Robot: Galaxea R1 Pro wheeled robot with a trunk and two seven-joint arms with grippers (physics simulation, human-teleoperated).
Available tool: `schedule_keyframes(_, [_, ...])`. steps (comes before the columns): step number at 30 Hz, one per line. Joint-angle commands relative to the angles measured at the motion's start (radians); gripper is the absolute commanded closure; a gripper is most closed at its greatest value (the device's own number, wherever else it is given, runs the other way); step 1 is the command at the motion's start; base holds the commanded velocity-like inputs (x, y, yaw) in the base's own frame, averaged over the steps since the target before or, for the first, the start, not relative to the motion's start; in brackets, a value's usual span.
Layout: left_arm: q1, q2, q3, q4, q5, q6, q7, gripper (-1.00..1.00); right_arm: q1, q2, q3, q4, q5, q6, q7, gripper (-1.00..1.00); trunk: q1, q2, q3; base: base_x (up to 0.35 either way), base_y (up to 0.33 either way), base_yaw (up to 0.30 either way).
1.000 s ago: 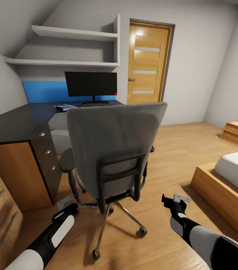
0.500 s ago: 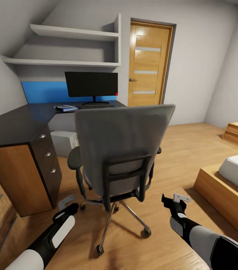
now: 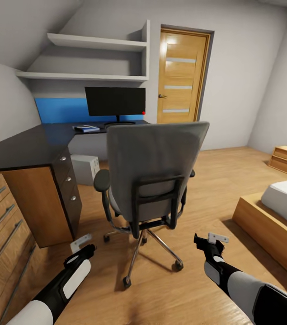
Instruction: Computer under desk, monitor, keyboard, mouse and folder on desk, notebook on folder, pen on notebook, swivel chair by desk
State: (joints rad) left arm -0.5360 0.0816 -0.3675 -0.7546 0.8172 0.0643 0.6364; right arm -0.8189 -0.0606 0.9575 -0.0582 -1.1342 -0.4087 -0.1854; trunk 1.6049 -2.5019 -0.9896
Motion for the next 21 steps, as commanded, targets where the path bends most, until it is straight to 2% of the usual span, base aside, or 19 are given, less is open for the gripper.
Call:
schedule_keyframes(1, [-0.001, 0.001, -0.005, -0.002, 0.002, 0.004, 0.008, -1.00, 0.000, 0.000, 0.009, -0.003, -0.004, -0.003, -0.008, -1.00, 0.000, 0.000, -0.001, -0.063, 0.002, 0.187])
schedule_keyframes(17, [-0.001, -0.003, -0.009, -0.001, 0.001, 0.003, 0.008, -1.00, 0.000, 0.013, 0.008, -0.001, -0.004, -0.036, -0.009, -1.00, 0.000, 0.000, -0.001, -0.013, 0.000, 0.250])
schedule_keyframes(21, [-0.001, -0.019, -0.016, -0.002, -0.002, 0.003, 0.007, -1.00, 0.001, 0.011, 0.005, 0.000, -0.006, -0.093, -0.014, -1.00, 0.000, 0.000, -0.001, 0.000, 0.000, 0.187])
